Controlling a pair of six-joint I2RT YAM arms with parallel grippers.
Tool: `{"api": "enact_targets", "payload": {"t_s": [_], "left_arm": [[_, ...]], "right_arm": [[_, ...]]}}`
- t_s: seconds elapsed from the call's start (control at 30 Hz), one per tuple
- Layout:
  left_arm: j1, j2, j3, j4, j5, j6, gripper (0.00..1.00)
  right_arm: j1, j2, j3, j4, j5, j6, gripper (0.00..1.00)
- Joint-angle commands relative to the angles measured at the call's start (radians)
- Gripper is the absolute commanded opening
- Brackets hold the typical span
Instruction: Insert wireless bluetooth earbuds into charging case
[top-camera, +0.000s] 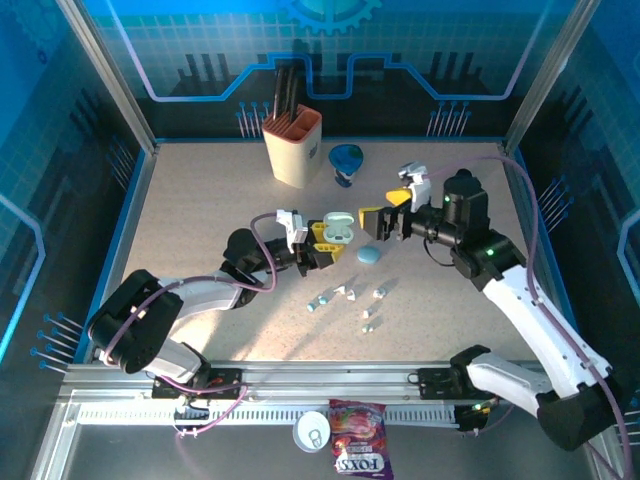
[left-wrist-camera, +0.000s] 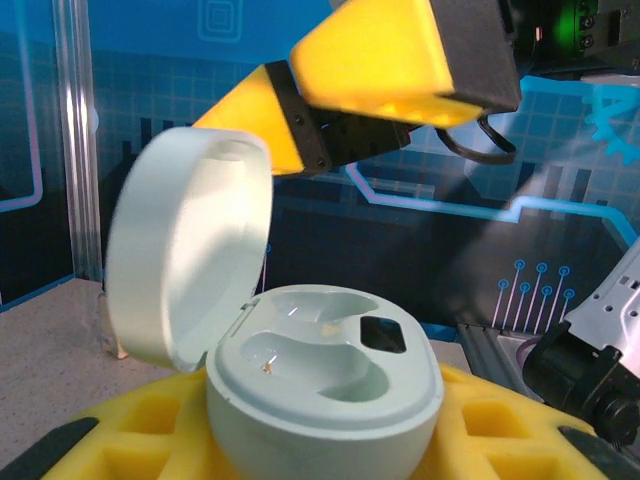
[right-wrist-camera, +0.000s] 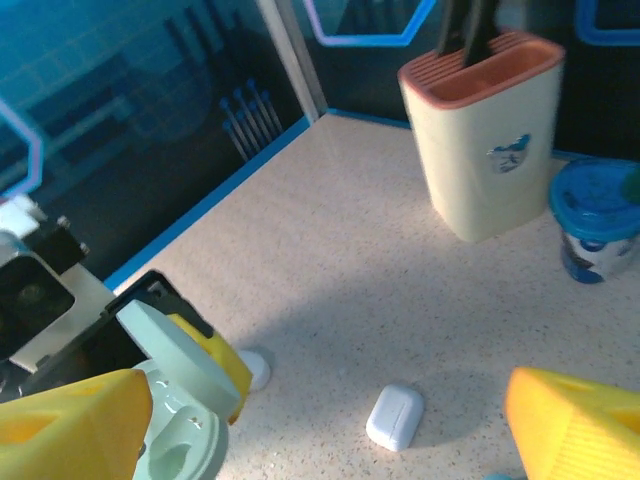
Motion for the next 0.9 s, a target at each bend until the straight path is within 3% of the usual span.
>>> {"api": "enact_targets", "payload": {"t_s": [0.0, 0.1, 0.2, 0.43, 0.6, 0.77, 0.87], "left_arm": [[0.022, -0.021, -0.013, 0.068, 0.039, -0.027, 0.37], [0.041, -0.016, -0.016, 0.098, 0.053, -0.052, 0.37], [0.058, -0.019, -0.023, 0.114, 0.063, -0.066, 0.37], [0.082, -0.038, -0.046, 0.114, 0.063, -0.056, 0.38], [0.088, -0.041, -0.046, 0.114, 0.067, -0.058, 0.38], [0.089, -0.040, -0.038, 0.114, 0.074, -0.065, 0.38], [0.089, -0.039, -0.035, 0.111, 0.077, -0.068, 0.38]], "right_arm": [[-0.058, -0.058, -0.060, 0.060, -0.039, 0.144, 0.92], [-0.144, -0.081, -0.128, 0.039, -0.068, 0.240, 0.83], [-0.220, -0.086, -0.215, 0.000, -0.134, 0.309, 0.81], [-0.226, -0.028, -0.328, -0.210, -0.056, 0.317, 0.76], [-0.204, 0.034, -0.462, -0.107, -0.121, 0.389, 0.65], [-0.202, 0.137, -0.489, -0.053, -0.150, 0.330, 0.48], [-0.204, 0.203, -0.488, -0.003, -0.158, 0.307, 0.45]]}}
